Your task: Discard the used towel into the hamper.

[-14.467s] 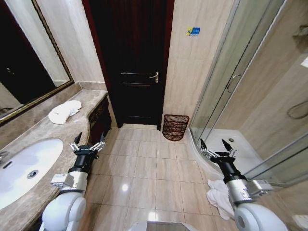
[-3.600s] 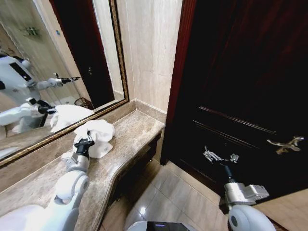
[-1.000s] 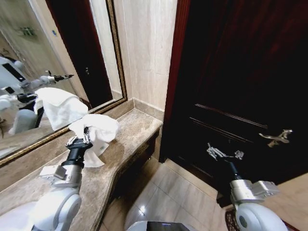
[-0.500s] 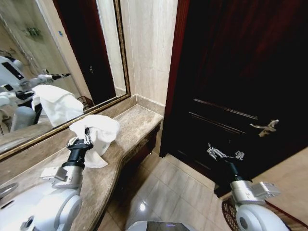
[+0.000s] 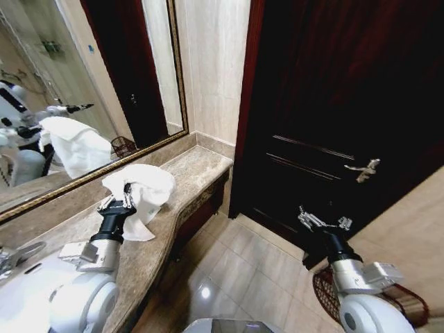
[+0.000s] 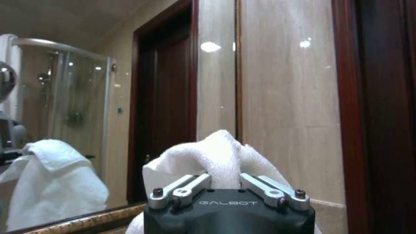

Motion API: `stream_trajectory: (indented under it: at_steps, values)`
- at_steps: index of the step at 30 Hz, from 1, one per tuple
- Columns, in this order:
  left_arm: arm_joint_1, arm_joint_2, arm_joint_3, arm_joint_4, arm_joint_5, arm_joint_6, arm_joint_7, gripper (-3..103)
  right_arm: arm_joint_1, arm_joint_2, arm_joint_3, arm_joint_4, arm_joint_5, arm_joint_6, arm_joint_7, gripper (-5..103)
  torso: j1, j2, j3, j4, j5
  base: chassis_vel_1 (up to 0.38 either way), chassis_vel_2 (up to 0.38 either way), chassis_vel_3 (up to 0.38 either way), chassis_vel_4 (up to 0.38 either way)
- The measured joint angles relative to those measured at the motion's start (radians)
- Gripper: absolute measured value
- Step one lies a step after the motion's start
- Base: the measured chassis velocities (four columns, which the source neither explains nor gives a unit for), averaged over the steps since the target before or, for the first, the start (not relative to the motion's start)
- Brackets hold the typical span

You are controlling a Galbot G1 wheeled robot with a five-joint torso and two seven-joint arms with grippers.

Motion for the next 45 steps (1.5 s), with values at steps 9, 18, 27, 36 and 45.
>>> stream_trajectory:
  at_steps: [9,18,27,36,45]
  values:
    - [0.0,-0.004,0.0,0.0,0.002,-0.009,0.013,2,0.002,0.004,-0.006,-0.007,-0.017,0.01,-0.016,100,0.0,0.0,0.0,-0.0001,-0.0001,-0.027,-0.106,-0.106,-0.021]
    - [0.001,-0.007,0.001,0.0,0.006,-0.016,0.024,2,0.003,0.005,-0.007,-0.008,-0.017,0.013,-0.016,100,0.0,0.0,0.0,0.0,-0.0002,-0.104,-0.093,-0.091,-0.109]
    - [0.0,-0.011,0.005,0.0,0.006,-0.025,0.045,2,0.002,0.007,-0.007,-0.014,-0.017,0.019,-0.016,100,0.0,0.0,0.0,-0.0001,-0.0001,-0.13,-0.137,-0.13,-0.123]
    - [0.001,-0.013,0.005,0.0,0.004,-0.036,0.053,2,0.007,0.005,-0.013,-0.014,-0.019,0.013,-0.016,100,0.0,0.0,0.0,-0.0001,0.0,-0.131,-0.123,-0.115,-0.128]
    - [0.001,-0.016,0.008,0.004,0.003,-0.039,0.063,2,0.003,0.008,-0.014,-0.018,-0.025,0.015,-0.02,100,0.0,0.0,0.0,-0.0004,-0.0001,-0.122,-0.136,-0.126,-0.128]
